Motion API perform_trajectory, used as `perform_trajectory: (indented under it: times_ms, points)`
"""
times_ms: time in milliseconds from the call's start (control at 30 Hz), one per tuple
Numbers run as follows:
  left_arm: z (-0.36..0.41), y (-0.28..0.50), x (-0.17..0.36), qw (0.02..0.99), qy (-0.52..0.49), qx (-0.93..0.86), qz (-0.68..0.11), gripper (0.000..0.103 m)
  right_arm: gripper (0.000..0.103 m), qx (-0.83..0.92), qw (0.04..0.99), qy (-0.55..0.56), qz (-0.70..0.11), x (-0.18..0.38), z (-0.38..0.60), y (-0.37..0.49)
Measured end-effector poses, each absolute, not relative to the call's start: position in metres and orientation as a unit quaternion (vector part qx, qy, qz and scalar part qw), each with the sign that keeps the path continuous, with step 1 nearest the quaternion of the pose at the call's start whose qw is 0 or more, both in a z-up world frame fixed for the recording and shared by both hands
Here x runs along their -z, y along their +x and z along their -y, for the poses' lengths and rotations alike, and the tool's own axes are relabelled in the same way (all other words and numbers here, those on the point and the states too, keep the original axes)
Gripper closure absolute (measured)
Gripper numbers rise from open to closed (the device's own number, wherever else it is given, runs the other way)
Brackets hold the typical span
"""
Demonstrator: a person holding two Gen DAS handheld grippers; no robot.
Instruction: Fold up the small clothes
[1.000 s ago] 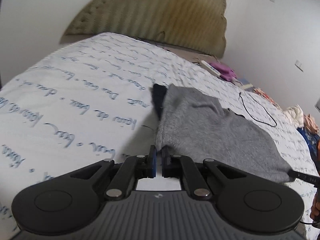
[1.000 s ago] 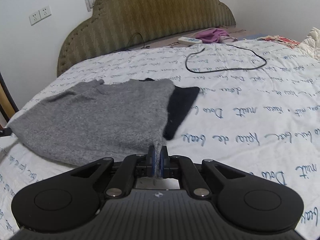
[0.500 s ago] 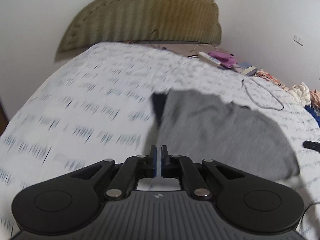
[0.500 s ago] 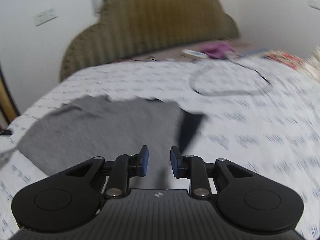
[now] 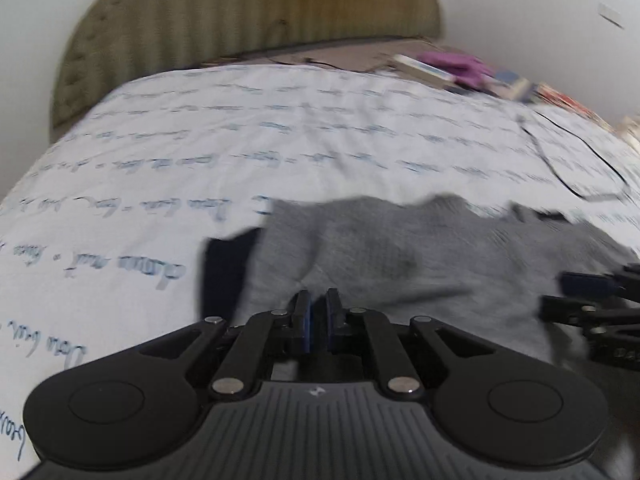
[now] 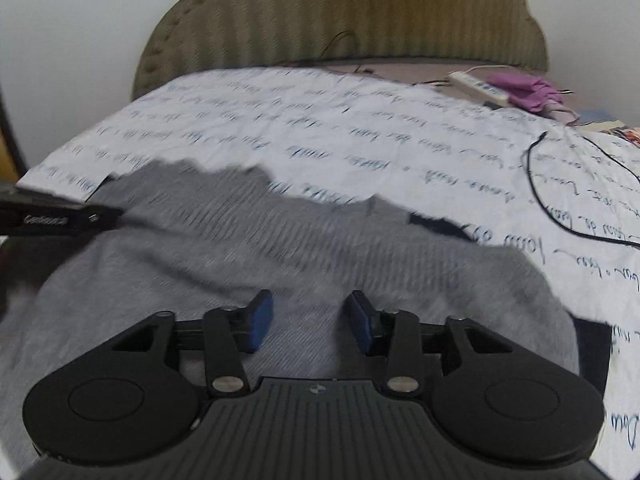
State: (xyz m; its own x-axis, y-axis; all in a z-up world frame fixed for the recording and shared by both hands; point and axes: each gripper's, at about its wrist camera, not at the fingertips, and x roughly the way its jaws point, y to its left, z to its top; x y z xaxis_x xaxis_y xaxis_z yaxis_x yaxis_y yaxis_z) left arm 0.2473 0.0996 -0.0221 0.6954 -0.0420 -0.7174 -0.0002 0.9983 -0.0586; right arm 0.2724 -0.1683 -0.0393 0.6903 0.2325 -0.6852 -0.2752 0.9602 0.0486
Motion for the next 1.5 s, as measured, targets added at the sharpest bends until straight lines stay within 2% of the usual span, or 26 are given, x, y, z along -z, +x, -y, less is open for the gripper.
perform_trajectory:
  times_ms: [133, 167, 200, 267, 367, 567, 633, 700, 767, 967, 1333, 1500]
  points:
    - [-0.129, 0.228, -0.001, 0.930, -0.080, 0.036, -0.357, 0.093, 0.052, -0.134, 0.929, -0.029, -0.343, 0.021, 0.166, 0.250]
    - [-0.133, 0.225, -0.005, 0.932, -0.074, 0.030, -0.353, 0.086, 0.050, -0.142, 0.930, -0.039, -0.336, 0.018, 0.161, 0.243]
    - [-0.136, 0.225, -0.005, 0.933, -0.067, 0.025, -0.354, 0.069, 0.045, -0.154, 0.929, -0.049, -0.332, 0.017, 0.156, 0.236]
    - [-0.136, 0.231, 0.004, 0.923, -0.042, 0.022, -0.382, 0.040, 0.035, -0.168, 0.923, -0.077, -0.338, 0.022, 0.143, 0.234]
    - [-0.131, 0.228, 0.013, 0.925, 0.012, -0.001, -0.379, 0.042, 0.034, -0.153, 0.915, -0.092, -0.363, 0.035, 0.135, 0.241]
    - [-0.145, 0.220, 0.000, 0.938, 0.007, -0.019, -0.346, 0.042, 0.033, -0.169, 0.930, -0.076, -0.316, 0.005, 0.128, 0.206]
    - [-0.155, 0.224, 0.001, 0.935, -0.024, -0.008, -0.354, 0.042, 0.030, -0.198, 0.927, -0.089, -0.307, -0.003, 0.114, 0.192]
    - [-0.165, 0.229, 0.004, 0.925, -0.077, 0.027, -0.372, 0.042, 0.017, -0.228, 0.921, -0.114, -0.296, -0.006, 0.096, 0.174]
    - [-0.171, 0.232, 0.009, 0.914, -0.112, 0.044, -0.387, 0.042, 0.012, -0.245, 0.918, -0.154, -0.271, -0.006, 0.077, 0.153]
    - [-0.174, 0.238, 0.015, 0.907, -0.130, 0.062, -0.395, 0.036, 0.012, -0.244, 0.908, -0.277, -0.200, 0.001, 0.033, 0.099]
    - [-0.167, 0.250, 0.025, 0.900, -0.123, 0.067, -0.413, 0.036, 0.012, -0.214, 0.884, -0.367, -0.192, 0.038, -0.001, 0.082]
    - [-0.164, 0.250, 0.028, 0.901, -0.114, 0.065, -0.413, 0.032, 0.012, -0.205, 0.886, -0.368, -0.194, 0.049, -0.003, 0.085]
